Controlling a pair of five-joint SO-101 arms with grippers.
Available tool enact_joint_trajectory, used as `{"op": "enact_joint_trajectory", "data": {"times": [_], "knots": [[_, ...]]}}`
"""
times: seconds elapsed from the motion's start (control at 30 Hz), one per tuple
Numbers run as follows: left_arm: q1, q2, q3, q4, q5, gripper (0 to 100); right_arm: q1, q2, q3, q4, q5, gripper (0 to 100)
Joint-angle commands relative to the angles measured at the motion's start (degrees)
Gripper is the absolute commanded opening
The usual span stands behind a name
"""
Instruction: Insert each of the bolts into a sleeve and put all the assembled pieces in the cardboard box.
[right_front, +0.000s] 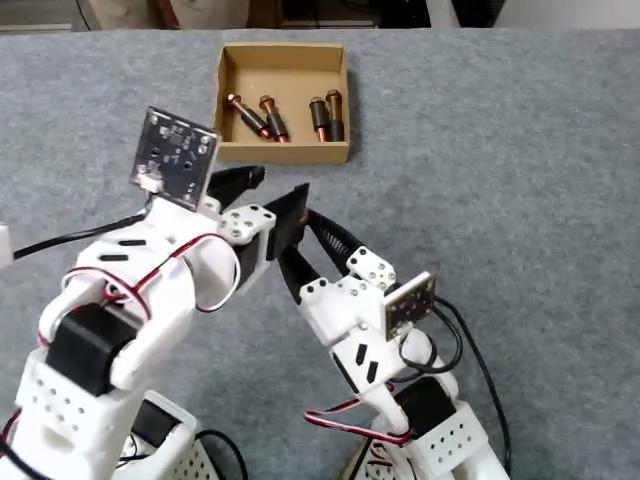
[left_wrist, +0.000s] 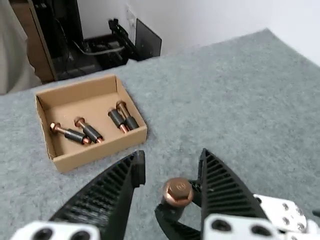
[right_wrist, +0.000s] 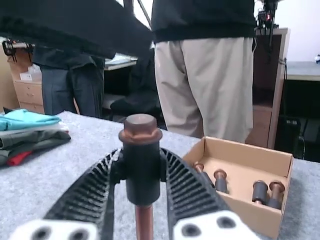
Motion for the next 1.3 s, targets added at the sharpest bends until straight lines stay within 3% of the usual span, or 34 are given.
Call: {"op": "enact_joint_trajectory", "data": {"times": [0.0,0.07,0.37,0.63,0.77,1.03,1.27], "knots": [[-4.7,-0.5,-4.2,-0.2,0.3,7,-0.3,-0.7,-0.7,-0.6,-0.4,0.2],[-8.9,-0.6,-4.8,-0.3,0.2,2,0.0,-0.7,-2.2,-0.4,-0.4,0.2],[-24.3,-3.0,1.6,2.4,0.3,2,1.6,3.5,-12.9,4.7,0.4,0.2],[-25.8,-15.5,8.6,7.4,-2.2,2,5.8,28.0,-33.0,5.4,0.4,0.2],[-26.0,-16.1,10.3,8.0,-2.4,2,5.9,39.7,-41.0,5.4,0.4,0.2],[-34.3,-16.3,10.8,10.5,-2.2,2,8.7,64.4,-57.2,5.4,0.5,0.2],[-34.1,-16.7,10.8,12.9,-2.3,2,12.3,89.3,-75.9,5.4,0.5,0.2]]}}
